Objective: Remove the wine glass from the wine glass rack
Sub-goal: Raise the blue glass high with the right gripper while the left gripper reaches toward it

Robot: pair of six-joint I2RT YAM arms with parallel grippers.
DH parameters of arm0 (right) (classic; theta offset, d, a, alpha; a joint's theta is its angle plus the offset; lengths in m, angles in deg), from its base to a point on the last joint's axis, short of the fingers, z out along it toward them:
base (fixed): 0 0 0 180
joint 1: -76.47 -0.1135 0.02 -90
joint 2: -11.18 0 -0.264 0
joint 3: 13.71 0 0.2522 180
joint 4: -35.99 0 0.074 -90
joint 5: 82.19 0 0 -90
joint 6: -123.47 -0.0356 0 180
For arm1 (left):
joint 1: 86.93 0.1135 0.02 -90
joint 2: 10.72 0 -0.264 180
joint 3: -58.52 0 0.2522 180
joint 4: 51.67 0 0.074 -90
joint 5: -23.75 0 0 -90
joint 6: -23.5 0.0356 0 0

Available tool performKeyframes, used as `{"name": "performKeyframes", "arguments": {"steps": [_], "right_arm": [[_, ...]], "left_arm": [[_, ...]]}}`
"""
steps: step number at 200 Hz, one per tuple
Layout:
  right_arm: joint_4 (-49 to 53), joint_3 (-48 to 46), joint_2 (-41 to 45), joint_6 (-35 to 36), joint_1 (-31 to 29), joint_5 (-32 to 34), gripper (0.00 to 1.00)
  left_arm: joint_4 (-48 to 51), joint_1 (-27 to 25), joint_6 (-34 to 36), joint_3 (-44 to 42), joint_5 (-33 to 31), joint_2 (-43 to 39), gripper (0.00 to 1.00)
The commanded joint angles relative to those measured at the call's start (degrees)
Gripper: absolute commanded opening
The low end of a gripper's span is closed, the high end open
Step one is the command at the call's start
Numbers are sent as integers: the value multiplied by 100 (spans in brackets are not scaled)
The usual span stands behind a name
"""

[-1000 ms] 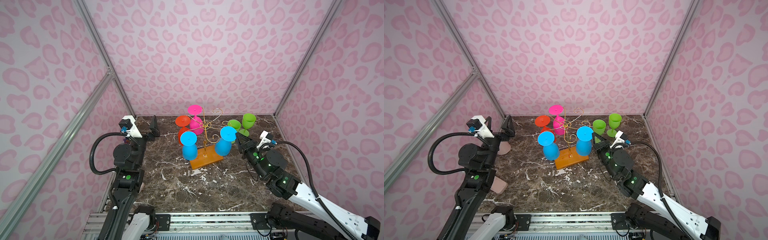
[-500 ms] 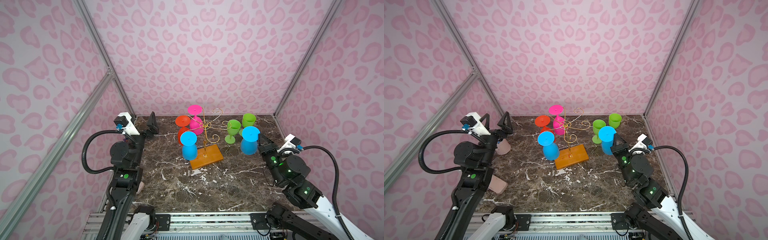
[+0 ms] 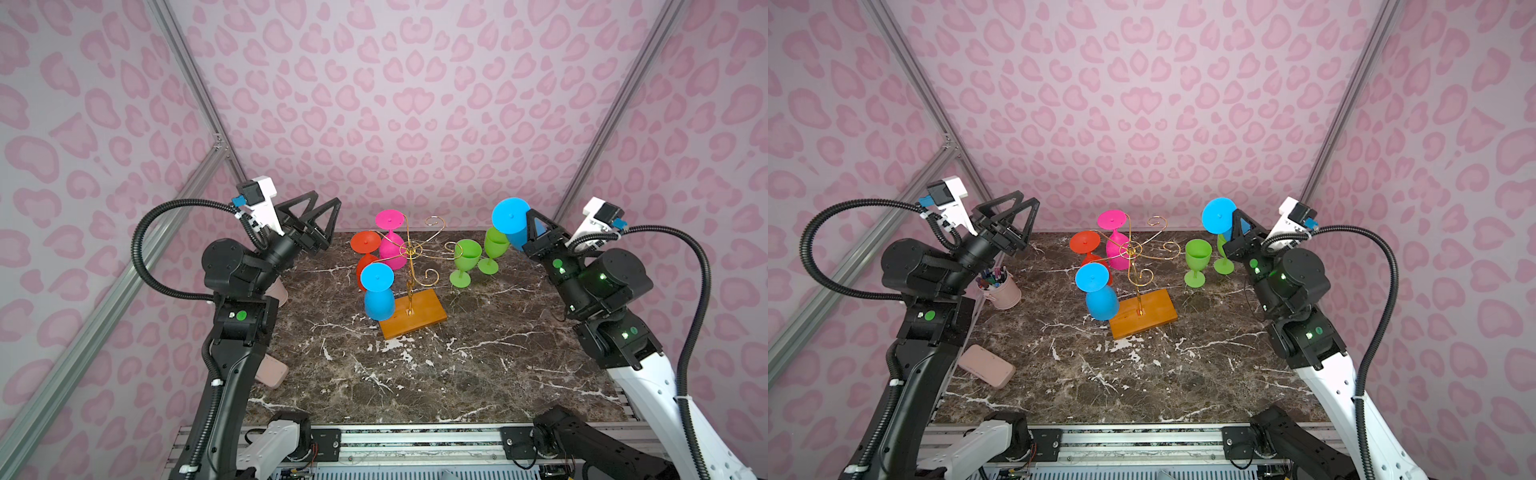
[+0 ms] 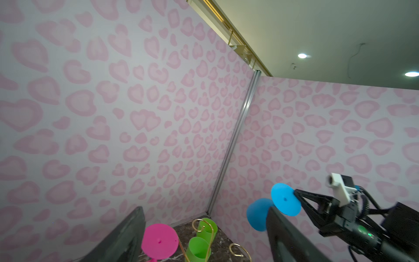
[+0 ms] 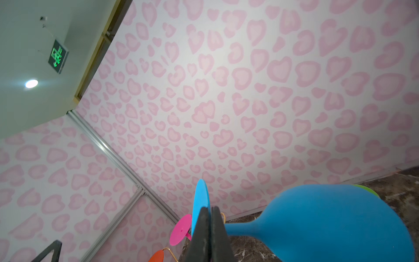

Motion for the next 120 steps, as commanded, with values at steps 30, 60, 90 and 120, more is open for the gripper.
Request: {"name": "performKeyframes", "arguments": {"steps": [30, 60, 90, 120], "right_arm": [[189, 1428, -943, 1198, 7, -1964, 0], [-28, 1871, -1342, 1206, -57, -2578, 0], [3, 2172, -1648, 1434, -447, -2660, 0], [-75, 2377, -1895, 1495, -805, -2708, 0]], "left_arm": [[-202, -198, -1100, 945, 1901, 725, 81], [-193, -539, -1225, 1287, 2164, 1137, 79], [-215, -887, -1293, 1517, 2252, 1572, 75], [-313, -1164, -1286, 1649, 2181, 1853, 72]]}}
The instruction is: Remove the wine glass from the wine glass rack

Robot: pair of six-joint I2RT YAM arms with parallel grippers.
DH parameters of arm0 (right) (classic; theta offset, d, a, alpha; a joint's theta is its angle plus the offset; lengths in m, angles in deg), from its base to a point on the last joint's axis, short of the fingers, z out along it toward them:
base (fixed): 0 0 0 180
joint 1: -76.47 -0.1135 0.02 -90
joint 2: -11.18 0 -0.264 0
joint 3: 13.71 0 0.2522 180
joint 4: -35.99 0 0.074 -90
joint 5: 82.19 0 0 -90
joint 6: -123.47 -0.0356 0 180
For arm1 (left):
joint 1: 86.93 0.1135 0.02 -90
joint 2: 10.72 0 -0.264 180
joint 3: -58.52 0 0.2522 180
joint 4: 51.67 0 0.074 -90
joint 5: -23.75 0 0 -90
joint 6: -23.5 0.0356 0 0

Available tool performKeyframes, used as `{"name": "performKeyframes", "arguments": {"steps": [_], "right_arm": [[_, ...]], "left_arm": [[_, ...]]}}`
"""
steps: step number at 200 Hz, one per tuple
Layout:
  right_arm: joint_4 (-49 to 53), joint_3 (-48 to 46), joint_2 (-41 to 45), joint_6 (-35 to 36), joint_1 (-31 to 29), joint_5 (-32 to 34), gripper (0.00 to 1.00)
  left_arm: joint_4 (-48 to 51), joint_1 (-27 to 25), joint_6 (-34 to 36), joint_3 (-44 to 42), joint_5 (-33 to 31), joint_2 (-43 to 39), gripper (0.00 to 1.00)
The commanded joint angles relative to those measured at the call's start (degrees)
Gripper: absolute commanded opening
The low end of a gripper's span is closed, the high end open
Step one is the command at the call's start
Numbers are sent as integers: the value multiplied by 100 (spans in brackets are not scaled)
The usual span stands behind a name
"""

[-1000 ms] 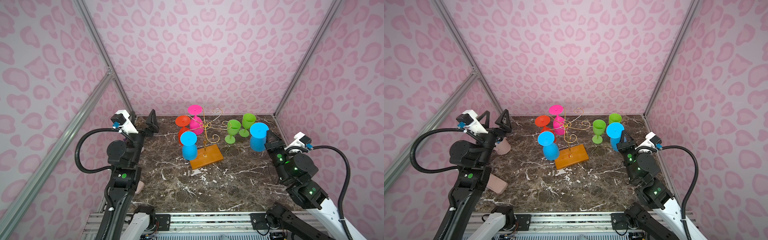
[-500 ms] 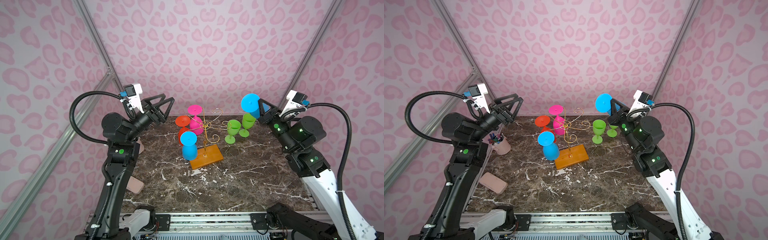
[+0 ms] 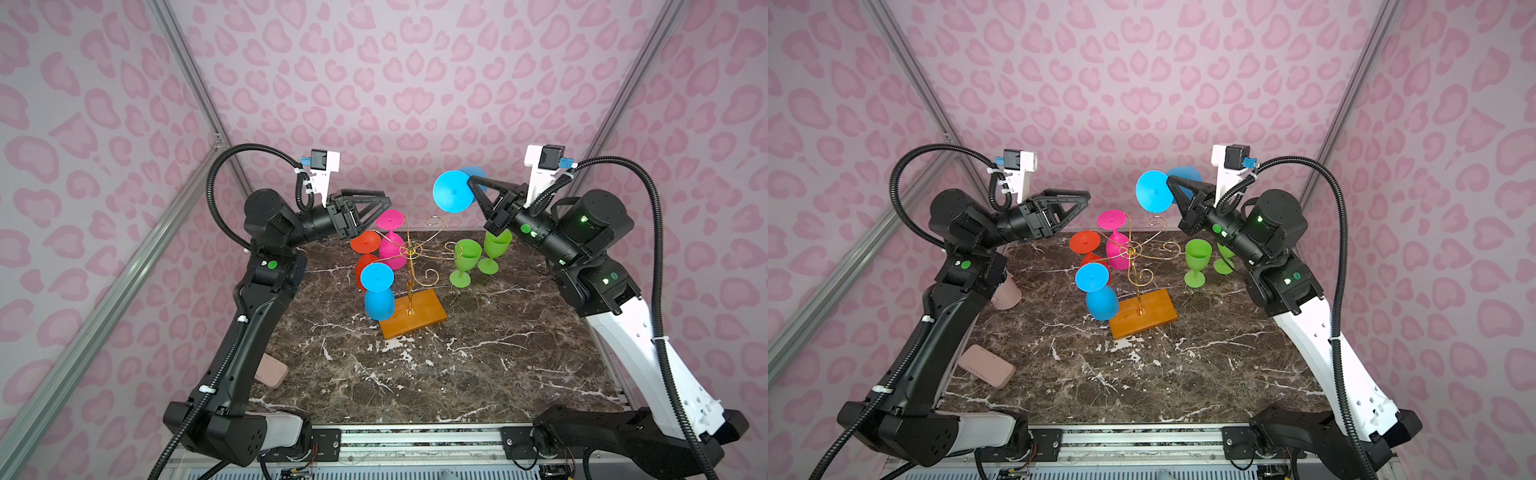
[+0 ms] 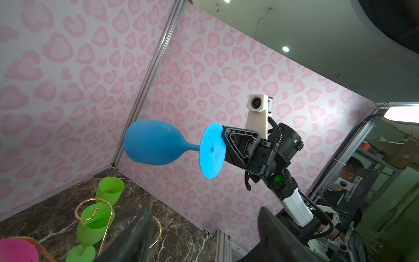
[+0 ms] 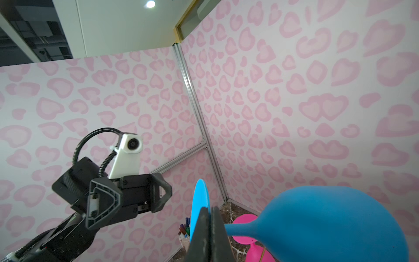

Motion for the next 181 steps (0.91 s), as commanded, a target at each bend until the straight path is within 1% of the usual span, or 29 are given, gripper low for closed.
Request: {"name": "performKeyframes", "arguments": {"steps": [1, 16, 66, 93, 119, 139, 143, 150, 173, 181], "right_arm": [[-214, 142, -157, 177, -191, -220, 0], [-224, 228, -263, 198, -332, -213, 0], [-532, 196, -487, 12, -612, -275, 0], [-639, 170, -571, -43, -730, -240, 0], [-702, 151, -623, -69, -772, -209, 0], [-700, 177, -644, -73, -770, -195, 0], [-702, 184, -643, -88, -772, -191, 0], [-708, 186, -654, -85, -783, -186, 0], [-715, 188, -657, -93, -782, -178, 0], [-679, 195, -651, -106, -784, -165, 0]], "left_arm": [[-249, -166, -76, 175, 102, 151, 72], [-251, -274, -77, 279, 89, 266, 69], [-312, -461, -84, 367, 74, 447, 64], [-359, -536, -139, 433, 77, 533, 57], [-417, -602, -257, 503, 148, 605, 47], [-451, -631, -332, 517, 145, 625, 37], [-468, -629, -350, 517, 148, 624, 31], [-495, -630, -405, 521, 148, 628, 24], [-588, -638, -581, 556, 132, 620, 5], [-617, -638, -649, 572, 96, 614, 4]]}}
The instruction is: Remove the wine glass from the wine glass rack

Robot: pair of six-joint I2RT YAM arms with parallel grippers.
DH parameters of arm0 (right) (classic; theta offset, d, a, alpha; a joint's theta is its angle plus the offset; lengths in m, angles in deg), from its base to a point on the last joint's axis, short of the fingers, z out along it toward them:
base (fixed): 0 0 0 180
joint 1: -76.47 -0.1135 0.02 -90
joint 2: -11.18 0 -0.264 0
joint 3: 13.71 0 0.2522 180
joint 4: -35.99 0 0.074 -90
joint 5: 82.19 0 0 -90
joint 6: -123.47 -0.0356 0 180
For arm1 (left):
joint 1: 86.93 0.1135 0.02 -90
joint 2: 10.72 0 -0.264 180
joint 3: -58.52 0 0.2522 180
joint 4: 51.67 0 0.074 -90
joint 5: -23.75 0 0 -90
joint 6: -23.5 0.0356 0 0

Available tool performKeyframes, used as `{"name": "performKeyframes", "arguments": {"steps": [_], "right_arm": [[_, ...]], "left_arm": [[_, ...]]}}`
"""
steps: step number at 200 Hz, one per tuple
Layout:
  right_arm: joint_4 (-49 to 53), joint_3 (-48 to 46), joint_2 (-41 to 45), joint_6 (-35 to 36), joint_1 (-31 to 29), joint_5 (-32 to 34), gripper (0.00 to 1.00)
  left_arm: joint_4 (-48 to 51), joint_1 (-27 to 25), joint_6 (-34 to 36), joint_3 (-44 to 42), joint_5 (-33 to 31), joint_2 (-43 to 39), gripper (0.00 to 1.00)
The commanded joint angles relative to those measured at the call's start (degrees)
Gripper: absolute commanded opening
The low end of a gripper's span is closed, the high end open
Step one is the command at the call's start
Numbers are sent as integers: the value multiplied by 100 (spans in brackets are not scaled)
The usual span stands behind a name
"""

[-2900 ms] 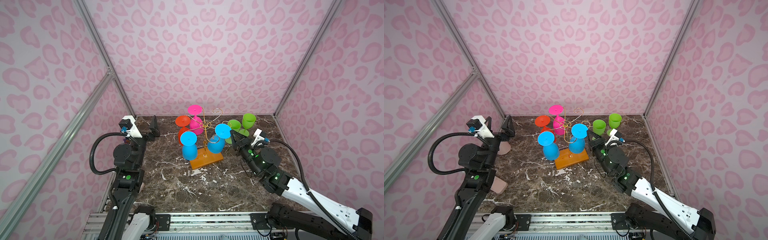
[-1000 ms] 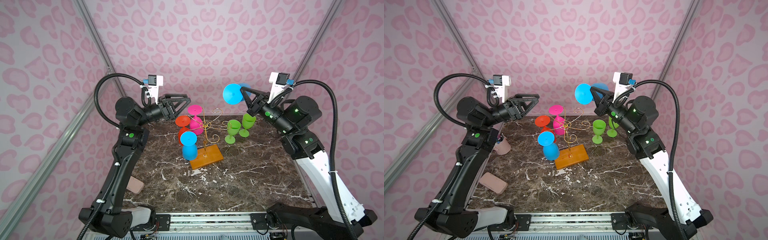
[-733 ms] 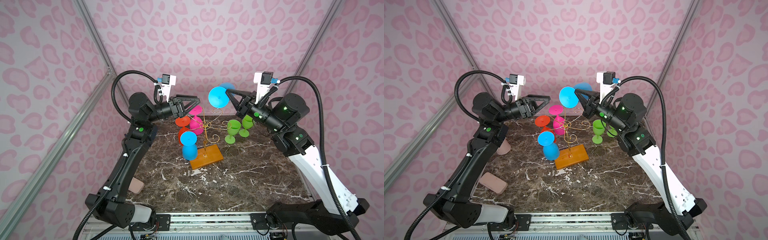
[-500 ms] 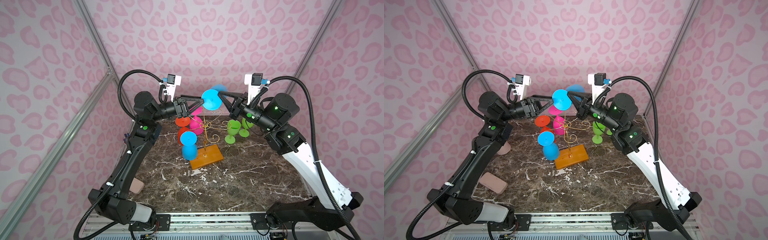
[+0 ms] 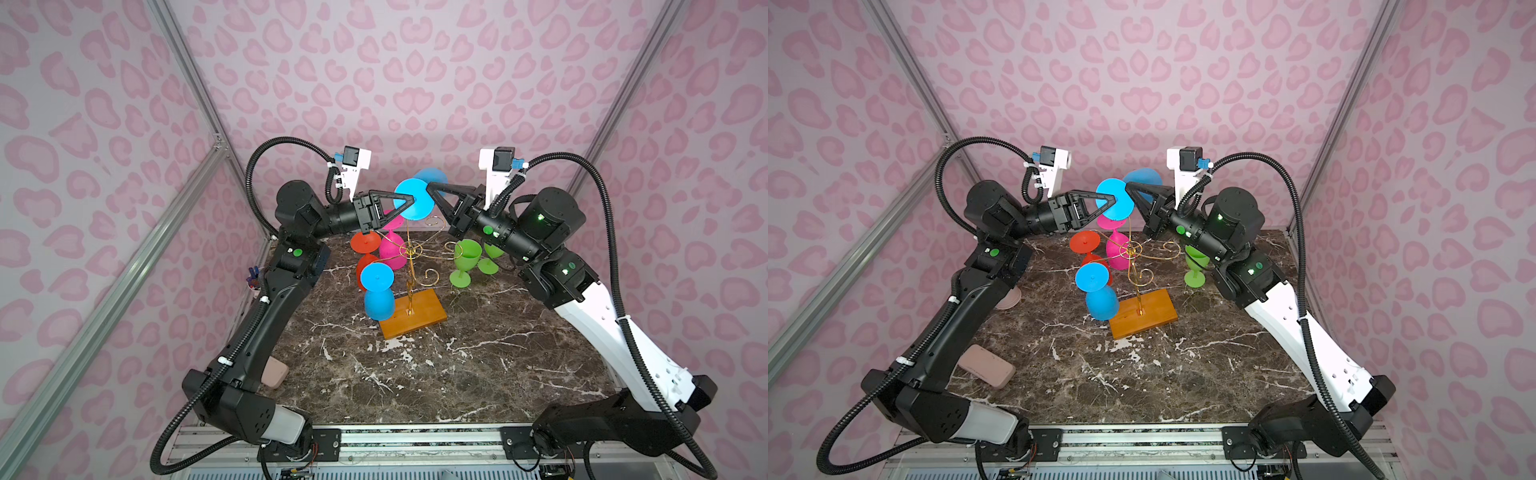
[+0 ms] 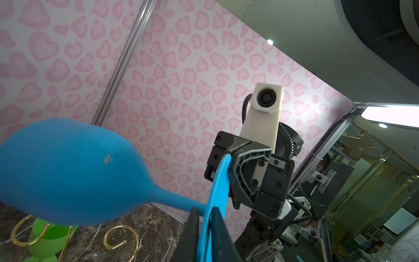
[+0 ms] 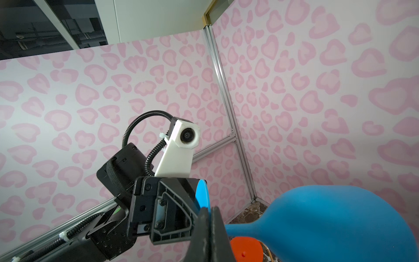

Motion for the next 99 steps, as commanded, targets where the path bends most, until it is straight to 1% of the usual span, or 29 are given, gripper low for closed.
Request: {"name": "performKeyframes", "arguments": {"steps": [1, 18, 20, 25, 38, 43, 48, 51, 60, 71, 83, 99], "right_arm": [[-188, 14, -26, -52, -28, -126, 0], [-163, -32, 51, -90, -28, -60, 0], [-154, -42, 64, -78, -26, -46, 1], [-132, -79, 112, -53, -24, -1, 10], [10, -208, 301, 139, -17, 200, 36], [74, -294, 398, 207, -9, 321, 44], [117, -399, 505, 305, 4, 443, 57], [126, -479, 577, 363, 11, 512, 63], [87, -777, 823, 541, 67, 685, 74], [-52, -1205, 1150, 785, 121, 859, 80], [-213, -1713, 1432, 1260, 121, 1043, 84], [-327, -2019, 1556, 1962, 83, 1159, 88]], "left_arm": [[-380, -13, -229, 140, -18, -2, 4], [-446, -13, -395, 199, -88, -3, 4], [-447, -12, -415, 210, -99, -5, 4], [-452, -12, -470, 235, -147, -8, 4], [-448, -13, -589, 271, -302, -41, 4], [-440, -12, -633, 281, -370, -54, 4], [-431, -10, -681, 291, -439, -70, 4], [-430, -9, -719, 297, -480, -78, 4], [-430, -7, -845, 301, -608, -90, 4], [-459, 5, -1007, 327, -725, -107, 4], [-499, 3, -1159, 360, -795, -120, 4], [-513, 5, -1354, 388, -826, -121, 4]]}}
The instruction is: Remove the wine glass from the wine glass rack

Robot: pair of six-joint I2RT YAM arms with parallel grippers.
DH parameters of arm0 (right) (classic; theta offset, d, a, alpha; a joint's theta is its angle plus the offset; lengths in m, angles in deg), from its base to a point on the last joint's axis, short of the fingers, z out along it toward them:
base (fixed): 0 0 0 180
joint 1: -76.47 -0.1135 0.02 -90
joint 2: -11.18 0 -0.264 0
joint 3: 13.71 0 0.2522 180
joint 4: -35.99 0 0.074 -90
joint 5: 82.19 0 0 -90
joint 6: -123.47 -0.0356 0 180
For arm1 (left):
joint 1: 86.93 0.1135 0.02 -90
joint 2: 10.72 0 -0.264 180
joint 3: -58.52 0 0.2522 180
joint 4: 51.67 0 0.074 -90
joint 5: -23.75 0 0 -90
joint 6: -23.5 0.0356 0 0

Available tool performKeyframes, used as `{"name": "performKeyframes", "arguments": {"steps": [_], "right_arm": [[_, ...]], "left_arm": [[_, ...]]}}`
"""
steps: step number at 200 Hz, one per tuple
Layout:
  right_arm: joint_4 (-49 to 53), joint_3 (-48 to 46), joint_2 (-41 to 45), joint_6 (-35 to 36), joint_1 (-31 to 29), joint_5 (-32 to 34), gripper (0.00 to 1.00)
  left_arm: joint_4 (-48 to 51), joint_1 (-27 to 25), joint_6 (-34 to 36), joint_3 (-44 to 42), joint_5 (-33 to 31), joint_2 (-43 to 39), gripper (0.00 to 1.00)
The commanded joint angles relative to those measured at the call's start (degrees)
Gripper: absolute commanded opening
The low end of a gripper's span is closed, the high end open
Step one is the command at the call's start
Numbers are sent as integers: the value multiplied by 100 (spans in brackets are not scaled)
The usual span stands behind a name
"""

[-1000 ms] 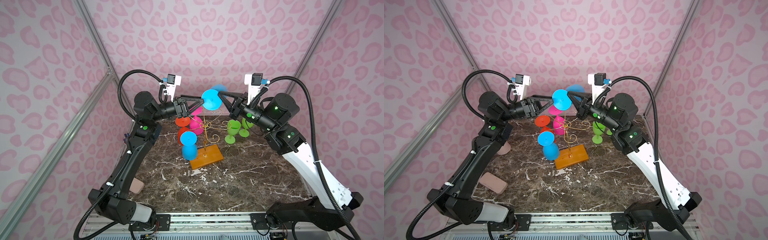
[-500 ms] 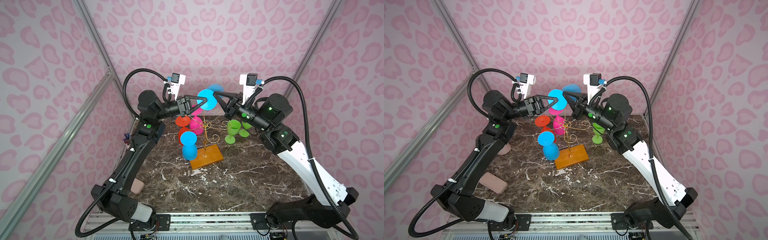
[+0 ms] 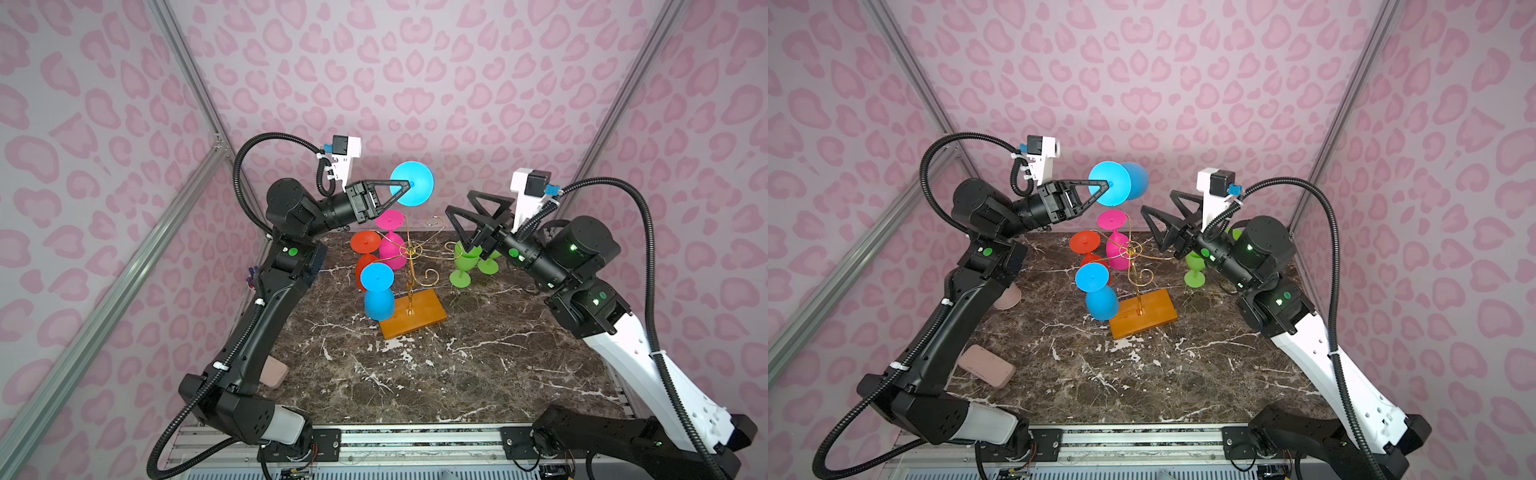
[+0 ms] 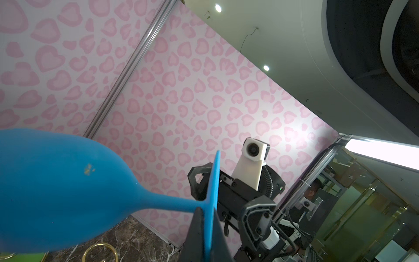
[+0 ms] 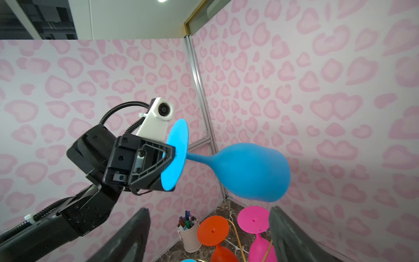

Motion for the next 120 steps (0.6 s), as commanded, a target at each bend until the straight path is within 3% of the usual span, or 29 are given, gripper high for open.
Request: {"name": "performKeyframes", "arguments": {"steps": [1, 66, 120], "right_arm": [[-253, -414, 129, 1181, -50, 357, 89], [-1531, -640, -575, 3406, -382, 655, 98], [-2190, -244, -1318, 3853, -379, 786, 98]], "left_arm": [[-345, 5, -436, 116, -223, -73, 4], [-422, 3, -1038, 132, -193, -101, 4], [-503, 5, -1537, 149, -90, -147, 4]]}}
